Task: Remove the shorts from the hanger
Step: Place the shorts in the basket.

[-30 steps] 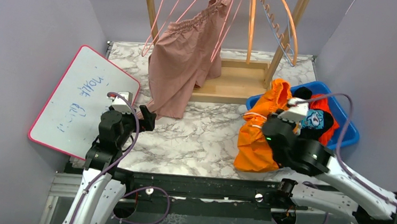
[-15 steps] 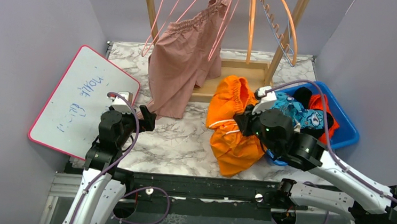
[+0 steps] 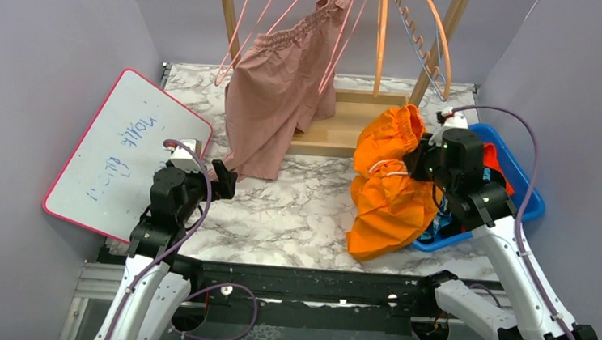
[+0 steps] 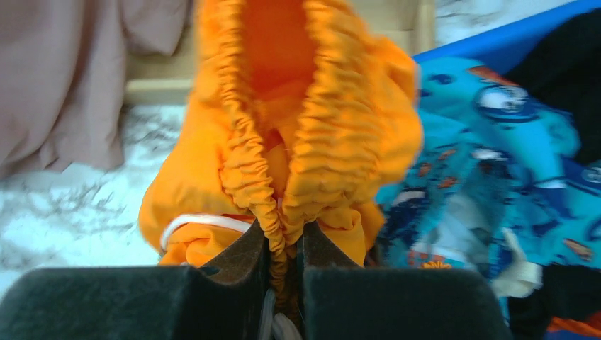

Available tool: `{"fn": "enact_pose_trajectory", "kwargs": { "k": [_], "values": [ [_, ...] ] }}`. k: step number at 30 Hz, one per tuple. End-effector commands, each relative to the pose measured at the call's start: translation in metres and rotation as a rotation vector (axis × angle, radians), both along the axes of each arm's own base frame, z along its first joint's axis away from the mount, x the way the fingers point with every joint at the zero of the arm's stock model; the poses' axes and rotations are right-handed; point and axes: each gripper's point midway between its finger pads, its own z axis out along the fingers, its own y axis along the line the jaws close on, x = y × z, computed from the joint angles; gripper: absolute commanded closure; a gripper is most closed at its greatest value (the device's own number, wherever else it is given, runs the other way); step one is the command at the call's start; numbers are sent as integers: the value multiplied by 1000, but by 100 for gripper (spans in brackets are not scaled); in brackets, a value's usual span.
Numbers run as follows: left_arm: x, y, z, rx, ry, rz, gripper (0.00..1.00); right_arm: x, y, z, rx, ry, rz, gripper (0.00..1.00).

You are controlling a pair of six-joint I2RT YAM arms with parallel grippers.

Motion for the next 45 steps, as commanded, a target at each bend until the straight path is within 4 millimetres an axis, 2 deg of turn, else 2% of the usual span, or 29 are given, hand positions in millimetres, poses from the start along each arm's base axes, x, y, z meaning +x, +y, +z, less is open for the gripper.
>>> {"fn": "enact_pose_trajectory", "kwargs": {
  "k": [1, 4, 7, 10, 15, 21, 24, 27, 29, 30, 32, 34, 36, 39, 41, 45],
  "values": [
    [3, -4, 16, -8, -50, -25, 8, 4, -43, 31, -21, -63, -106, 98],
    [3, -4, 16, -6, -53, -26, 8, 10, -76, 39, -22, -71, -196, 98],
    [3, -5, 16, -8, -54, -30, 8, 19, -100, 49, 10, -76, -236, 98],
    [3, -5, 16, -8, -52, -31, 8, 24, -128, 79, 23, -119, -359, 98],
    [2, -5, 16, -9, -52, -33, 8, 23, -172, 135, -62, -200, -561, 98],
    [2, -6, 17, -10, -56, -40, 8, 13, -207, 201, -185, -307, -719, 98],
    [2, -7, 17, -10, -57, -43, 8, 8, -218, 219, -235, -325, -764, 98],
    [2, -7, 18, -11, -59, -45, 8, 2, -221, 221, -258, -344, -780, 98],
    [2, -8, 18, -12, -58, -47, 8, 4, -212, 204, -221, -321, -739, 98],
    [2, -8, 17, -11, -58, -48, 8, 10, -200, 188, -187, -294, -673, 98],
    [2, -8, 18, -13, -59, -48, 8, 17, -184, 135, -128, -195, -595, 98],
    [2, -8, 17, -12, -58, -49, 8, 21, -166, 72, -51, -66, -540, 98],
    [2, -8, 17, -13, -57, -51, 8, 27, -156, 31, 34, -25, -535, 98],
    [2, -10, 17, -15, -56, -62, 8, 32, -153, -36, 144, 57, -622, 98],
    [2, -10, 17, -13, -57, -60, 8, 30, -147, -73, 190, 128, -638, 98],
    [1, -8, 19, -9, -66, -51, 8, 30, -153, -134, 190, 183, -707, 98]
  ]
}}
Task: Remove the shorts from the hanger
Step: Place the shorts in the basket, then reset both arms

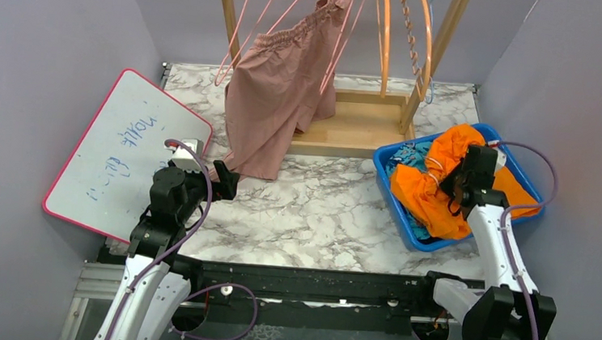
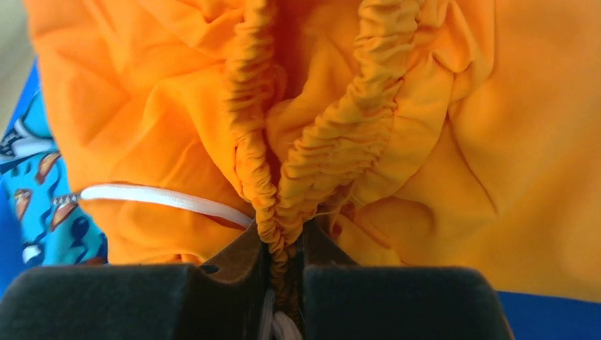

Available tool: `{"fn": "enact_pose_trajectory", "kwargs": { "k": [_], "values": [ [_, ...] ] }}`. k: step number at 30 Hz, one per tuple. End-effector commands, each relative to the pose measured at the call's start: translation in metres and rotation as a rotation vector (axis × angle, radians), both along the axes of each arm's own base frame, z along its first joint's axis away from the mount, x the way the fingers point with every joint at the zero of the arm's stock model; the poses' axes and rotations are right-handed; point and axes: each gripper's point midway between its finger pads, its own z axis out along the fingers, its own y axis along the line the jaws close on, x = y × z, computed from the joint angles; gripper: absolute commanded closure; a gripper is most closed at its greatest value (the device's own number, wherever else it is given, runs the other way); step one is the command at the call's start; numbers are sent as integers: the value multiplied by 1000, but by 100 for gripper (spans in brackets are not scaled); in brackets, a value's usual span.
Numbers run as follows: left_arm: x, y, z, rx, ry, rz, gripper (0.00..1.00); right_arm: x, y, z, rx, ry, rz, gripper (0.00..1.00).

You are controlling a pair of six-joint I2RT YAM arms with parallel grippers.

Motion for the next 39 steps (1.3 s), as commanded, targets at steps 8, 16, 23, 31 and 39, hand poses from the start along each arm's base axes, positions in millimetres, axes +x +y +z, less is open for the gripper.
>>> {"fn": "enact_pose_trajectory", "kwargs": {
  "k": [8, 16, 23, 31, 39],
  "values": [
    [2, -2, 17, 1, -59, -17, 8, 20, 5, -53, 97, 16, -50, 90],
    [3, 1, 16, 2, -58, -1, 8, 18, -12, 54, -31, -178, -63, 26],
    [5, 2, 17, -6, -45, 14, 4, 8, -3, 121, -45, -313, 3, 1],
    [11, 17, 24, -22, -33, 129, 1, 9, 76, 185, 101, -529, 440, 0],
    [18, 73, 91, 166, -94, 376, 1, -1, 92, 209, 144, -573, 517, 0]
  ]
}}
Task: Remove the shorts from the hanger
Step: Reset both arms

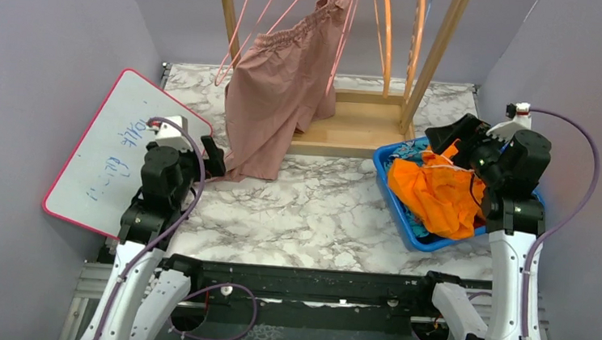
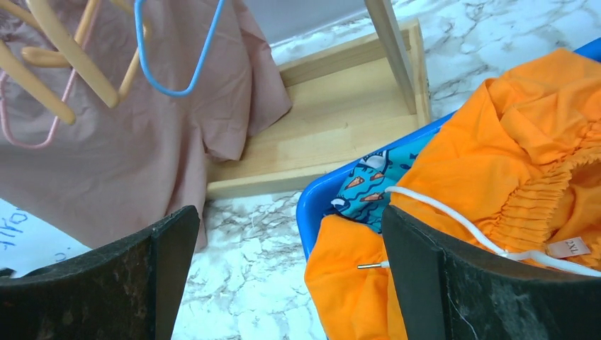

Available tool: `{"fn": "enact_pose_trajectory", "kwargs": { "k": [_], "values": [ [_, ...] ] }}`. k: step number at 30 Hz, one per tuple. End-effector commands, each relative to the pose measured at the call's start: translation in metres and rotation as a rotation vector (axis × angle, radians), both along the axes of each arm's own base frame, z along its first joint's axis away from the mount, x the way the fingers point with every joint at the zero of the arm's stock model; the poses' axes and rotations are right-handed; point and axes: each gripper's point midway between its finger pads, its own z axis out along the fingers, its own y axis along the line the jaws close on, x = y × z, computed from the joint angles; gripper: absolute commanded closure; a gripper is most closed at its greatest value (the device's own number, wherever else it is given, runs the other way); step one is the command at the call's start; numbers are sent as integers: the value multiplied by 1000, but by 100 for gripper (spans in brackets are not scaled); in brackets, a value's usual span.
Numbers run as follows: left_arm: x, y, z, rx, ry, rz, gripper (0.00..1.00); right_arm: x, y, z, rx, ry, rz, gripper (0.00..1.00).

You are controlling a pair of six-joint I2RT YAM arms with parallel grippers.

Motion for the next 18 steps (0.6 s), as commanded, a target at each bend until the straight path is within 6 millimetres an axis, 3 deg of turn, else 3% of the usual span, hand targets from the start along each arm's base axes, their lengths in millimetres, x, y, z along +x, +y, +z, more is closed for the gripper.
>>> {"fn": "enact_pose_trajectory", "kwargs": {
  "k": [1, 5, 8, 13, 18],
  "values": [
    [2, 52, 68, 151, -94, 237, 1, -9, 5, 27, -16, -66, 32, 0],
    [-4, 76, 106, 210, -137, 357, 1, -28, 41, 35, -102, -158, 312, 0],
    [-11, 81, 124, 213, -169, 381, 1, -48, 65, 41, -114, -202, 506, 0],
    [-17, 77, 126, 194, -187, 351, 1, -57, 69, 58, -122, -289, 515, 0],
    [-15, 72, 120, 165, -164, 336, 1, -54, 64, 58, -146, -289, 473, 0]
  ]
}}
